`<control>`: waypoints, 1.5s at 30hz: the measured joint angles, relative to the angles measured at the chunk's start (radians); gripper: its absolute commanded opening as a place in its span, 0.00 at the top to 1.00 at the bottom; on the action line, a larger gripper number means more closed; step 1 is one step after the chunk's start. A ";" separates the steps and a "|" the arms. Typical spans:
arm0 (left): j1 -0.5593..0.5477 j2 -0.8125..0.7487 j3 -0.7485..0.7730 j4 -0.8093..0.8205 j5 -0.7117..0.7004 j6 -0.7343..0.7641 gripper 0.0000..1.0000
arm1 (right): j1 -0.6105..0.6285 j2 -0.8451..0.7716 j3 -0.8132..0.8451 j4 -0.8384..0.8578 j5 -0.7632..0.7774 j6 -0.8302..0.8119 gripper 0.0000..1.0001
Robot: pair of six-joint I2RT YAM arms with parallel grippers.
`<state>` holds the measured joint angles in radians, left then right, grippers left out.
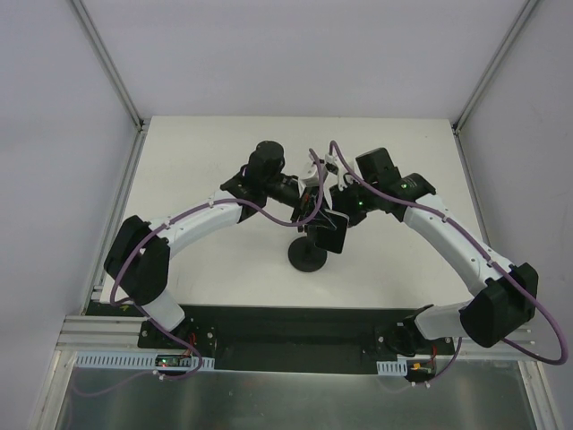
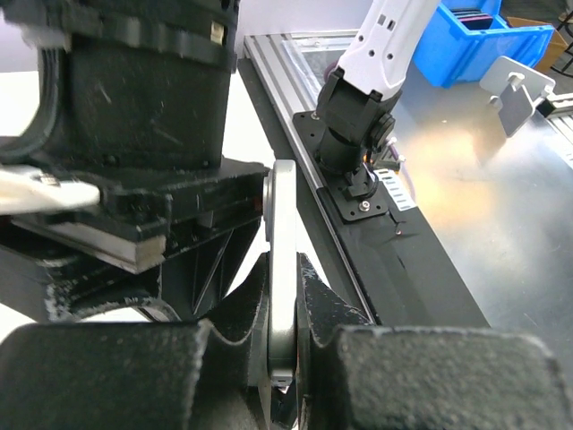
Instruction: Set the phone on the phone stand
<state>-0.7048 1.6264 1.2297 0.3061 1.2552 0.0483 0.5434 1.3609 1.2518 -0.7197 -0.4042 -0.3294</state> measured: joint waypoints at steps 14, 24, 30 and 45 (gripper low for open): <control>0.003 -0.123 -0.161 0.039 -0.294 -0.012 1.00 | 0.018 -0.083 -0.091 0.138 0.100 0.110 1.00; -0.153 -0.307 -0.330 0.003 -0.931 -0.051 1.00 | 0.285 -0.256 -0.279 0.295 0.689 0.389 1.00; -0.227 -0.323 -0.388 0.092 -1.162 -0.085 1.00 | 0.390 -0.287 -0.314 0.294 0.917 0.522 1.00; -0.211 -0.261 -0.385 0.198 -1.321 -0.090 1.00 | 0.585 -0.489 -0.362 0.265 0.951 0.721 0.13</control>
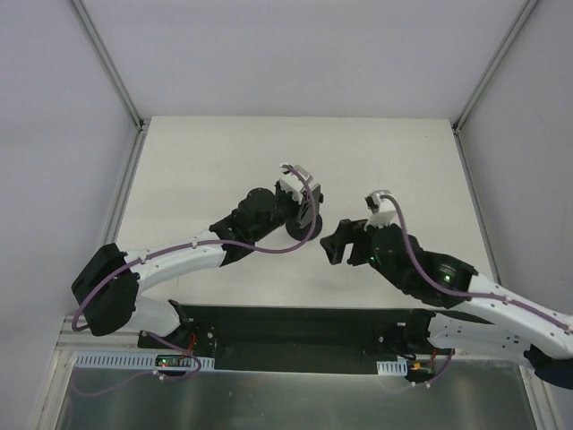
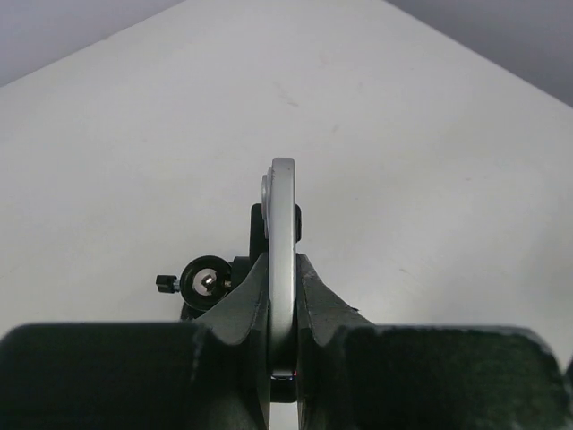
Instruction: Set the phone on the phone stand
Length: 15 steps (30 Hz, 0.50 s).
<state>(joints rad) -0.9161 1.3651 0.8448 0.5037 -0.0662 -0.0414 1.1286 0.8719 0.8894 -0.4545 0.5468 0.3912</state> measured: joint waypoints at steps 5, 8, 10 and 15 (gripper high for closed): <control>0.058 0.000 0.002 -0.041 -0.029 0.000 1.00 | 0.005 -0.264 -0.063 0.001 -0.092 -0.117 0.03; 0.072 -0.021 0.013 -0.096 -0.003 -0.021 1.00 | -0.037 -0.326 -0.079 -0.009 -0.145 -0.222 0.01; 0.076 -0.040 0.017 -0.138 0.034 -0.033 1.00 | -0.107 -0.318 -0.096 -0.004 -0.235 -0.303 0.01; 0.114 -0.106 0.017 -0.245 0.154 -0.080 0.94 | -0.253 -0.222 -0.115 0.029 -0.454 -0.423 0.00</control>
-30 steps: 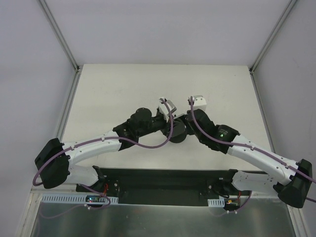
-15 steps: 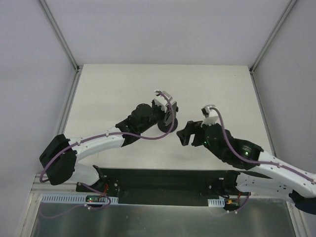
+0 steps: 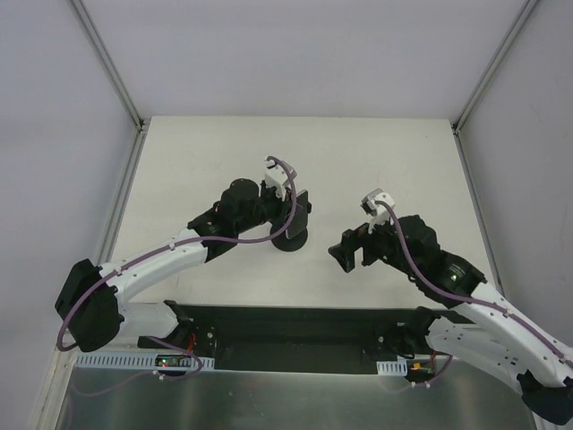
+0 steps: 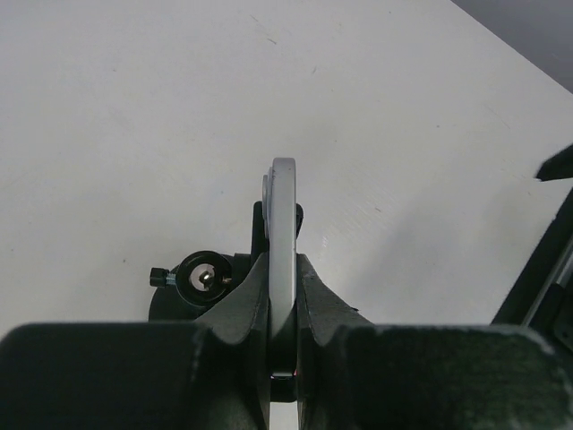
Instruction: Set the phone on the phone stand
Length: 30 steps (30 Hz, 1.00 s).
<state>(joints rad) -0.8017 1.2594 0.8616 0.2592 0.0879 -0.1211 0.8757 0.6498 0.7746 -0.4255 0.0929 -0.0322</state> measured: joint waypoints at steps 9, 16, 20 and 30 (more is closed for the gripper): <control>0.105 -0.092 -0.094 0.048 0.167 -0.135 1.00 | -0.075 0.221 0.027 0.097 -0.233 -0.065 0.00; 0.110 -0.114 -0.253 0.327 0.251 -0.257 1.00 | -0.075 0.234 0.069 0.158 -0.285 -0.056 0.00; 0.116 -0.101 -0.253 0.344 0.261 -0.283 0.56 | -0.075 0.239 0.069 0.157 -0.290 -0.064 0.00; 0.117 -0.285 -0.144 -0.026 0.234 -0.331 0.02 | -0.069 0.330 0.222 0.042 -0.256 -0.135 0.04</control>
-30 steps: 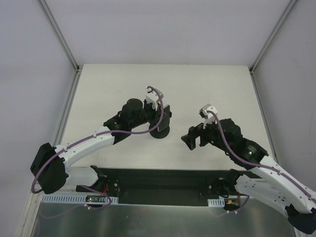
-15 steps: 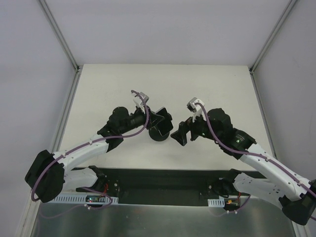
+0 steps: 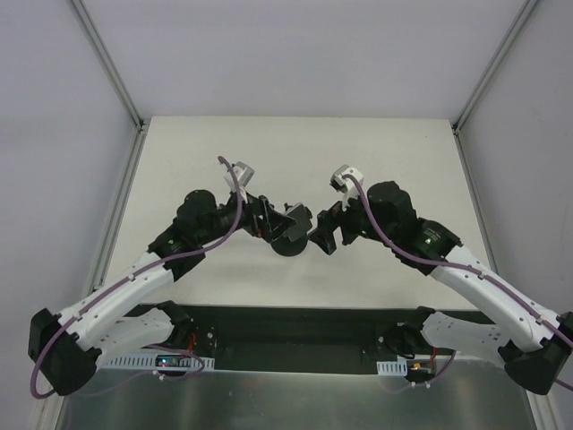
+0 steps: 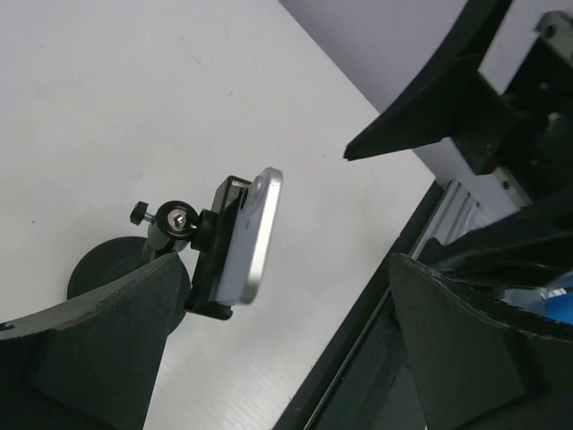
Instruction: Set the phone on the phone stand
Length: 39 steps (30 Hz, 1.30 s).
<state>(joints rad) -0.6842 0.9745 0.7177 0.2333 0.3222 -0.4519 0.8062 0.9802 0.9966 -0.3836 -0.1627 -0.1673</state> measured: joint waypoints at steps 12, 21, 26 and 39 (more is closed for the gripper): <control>0.019 -0.363 0.092 -0.368 -0.156 -0.003 0.03 | 0.245 0.211 0.077 0.059 0.348 -0.117 0.03; 0.019 -0.395 0.091 -0.467 -0.170 -0.002 0.03 | 0.282 0.294 0.077 0.197 0.532 -0.161 0.04; 0.019 -0.395 0.091 -0.468 -0.169 -0.002 0.03 | 0.285 0.331 0.083 0.235 0.539 -0.152 0.03; 0.019 -0.408 0.091 -0.482 -0.168 -0.002 0.04 | 0.299 0.414 0.122 0.280 0.662 -0.095 0.15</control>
<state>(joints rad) -0.6655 0.5663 0.8089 -0.2485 0.1539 -0.4538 1.1049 1.3941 1.1183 -0.1036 0.4995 -0.2623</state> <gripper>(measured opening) 0.967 0.939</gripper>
